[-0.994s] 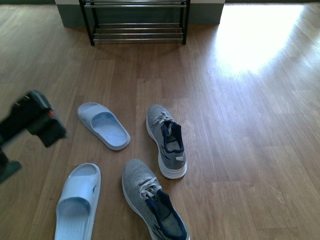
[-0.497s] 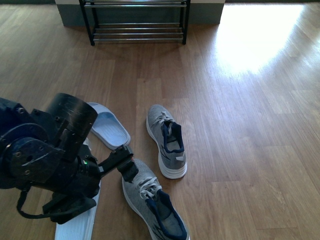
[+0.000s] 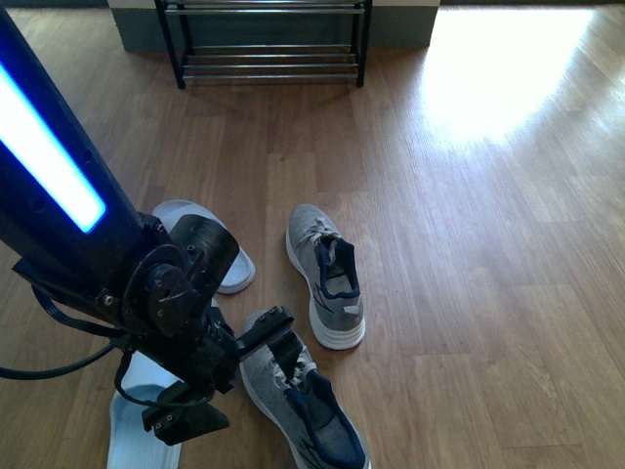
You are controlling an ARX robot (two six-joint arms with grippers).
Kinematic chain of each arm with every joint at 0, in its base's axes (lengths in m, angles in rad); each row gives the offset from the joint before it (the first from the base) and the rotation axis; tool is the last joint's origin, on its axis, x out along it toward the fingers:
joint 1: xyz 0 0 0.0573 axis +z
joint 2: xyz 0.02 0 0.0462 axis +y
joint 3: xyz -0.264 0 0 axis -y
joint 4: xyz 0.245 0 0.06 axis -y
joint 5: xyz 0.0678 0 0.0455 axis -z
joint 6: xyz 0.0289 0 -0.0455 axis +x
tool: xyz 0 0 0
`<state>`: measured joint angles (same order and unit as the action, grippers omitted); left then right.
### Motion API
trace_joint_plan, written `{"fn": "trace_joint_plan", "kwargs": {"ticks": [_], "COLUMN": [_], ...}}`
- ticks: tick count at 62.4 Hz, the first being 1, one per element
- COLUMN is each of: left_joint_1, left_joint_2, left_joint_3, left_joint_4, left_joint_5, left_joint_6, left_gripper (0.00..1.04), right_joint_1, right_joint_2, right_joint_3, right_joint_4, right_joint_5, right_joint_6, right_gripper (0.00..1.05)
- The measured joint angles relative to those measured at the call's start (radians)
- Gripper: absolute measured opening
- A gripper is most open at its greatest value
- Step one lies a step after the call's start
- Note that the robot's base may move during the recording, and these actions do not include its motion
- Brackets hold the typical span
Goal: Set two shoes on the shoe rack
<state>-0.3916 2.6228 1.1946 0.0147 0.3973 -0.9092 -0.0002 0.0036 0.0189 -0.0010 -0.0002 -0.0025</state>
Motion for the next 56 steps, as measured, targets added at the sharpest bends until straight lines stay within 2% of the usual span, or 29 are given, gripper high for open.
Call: {"fn": "trace_joint_plan", "kwargs": {"ticks": [20, 36, 56], "left_joint_1": [-0.010, -0.027, -0.038], "left_joint_2": [0.132, 0.220, 0.243], "left_joint_3": [0.179, 0.278, 0.294], "left_joint_4": [-0.144, -0.165, -0.185], "left_joint_5": [0.052, 0.071, 0.027], "left_joint_6": [0.042, 0.089, 0.123], "left_gripper": [0.95, 0.95, 0.43], "right_joint_1": [0.000, 0.000, 0.000], "right_joint_2": [0.000, 0.000, 0.000], "right_joint_3": [0.000, 0.000, 0.000], "right_joint_4": [0.000, 0.000, 0.000], "right_joint_5": [0.000, 0.000, 0.000], "right_joint_6": [0.000, 0.000, 0.000], "right_gripper": [0.96, 0.96, 0.96]}}
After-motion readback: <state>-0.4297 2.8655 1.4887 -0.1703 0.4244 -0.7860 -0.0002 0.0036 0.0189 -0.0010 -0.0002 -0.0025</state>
